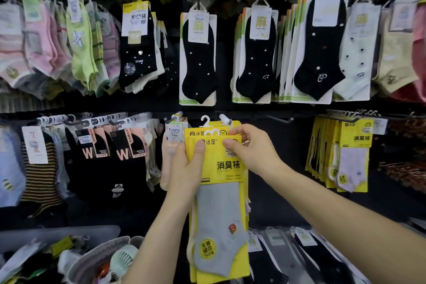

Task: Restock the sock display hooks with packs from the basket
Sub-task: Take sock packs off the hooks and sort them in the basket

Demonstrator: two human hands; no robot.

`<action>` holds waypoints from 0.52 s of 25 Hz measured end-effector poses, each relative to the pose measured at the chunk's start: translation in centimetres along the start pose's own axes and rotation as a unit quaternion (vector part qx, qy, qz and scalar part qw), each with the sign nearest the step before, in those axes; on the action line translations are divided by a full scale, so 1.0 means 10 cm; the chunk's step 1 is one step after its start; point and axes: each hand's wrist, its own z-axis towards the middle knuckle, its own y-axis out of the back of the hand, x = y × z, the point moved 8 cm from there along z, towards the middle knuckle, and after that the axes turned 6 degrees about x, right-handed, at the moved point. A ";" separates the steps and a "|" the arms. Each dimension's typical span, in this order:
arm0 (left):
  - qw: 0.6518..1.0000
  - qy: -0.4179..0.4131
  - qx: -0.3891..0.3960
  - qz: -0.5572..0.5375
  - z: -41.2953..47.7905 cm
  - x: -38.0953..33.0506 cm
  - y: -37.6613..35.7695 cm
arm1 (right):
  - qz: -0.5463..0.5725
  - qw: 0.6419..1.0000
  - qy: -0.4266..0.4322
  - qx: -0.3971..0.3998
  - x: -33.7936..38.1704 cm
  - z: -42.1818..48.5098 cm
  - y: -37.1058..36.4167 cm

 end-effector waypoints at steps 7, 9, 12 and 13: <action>0.999 0.015 0.041 -0.015 -0.02 0.05 -0.09 | 0.001 1.000 -0.012 0.006 -0.05 -0.03 0.10; 0.999 0.003 0.051 0.000 -0.02 0.04 -0.09 | -0.002 1.000 -0.008 0.004 -0.06 -0.05 0.09; 0.998 0.001 0.067 0.004 -0.01 0.07 -0.08 | 0.001 1.000 -0.012 0.010 -0.07 -0.05 0.08; 0.997 -0.002 0.071 0.004 -0.02 0.08 -0.07 | 0.003 1.000 -0.016 0.014 -0.08 -0.04 0.08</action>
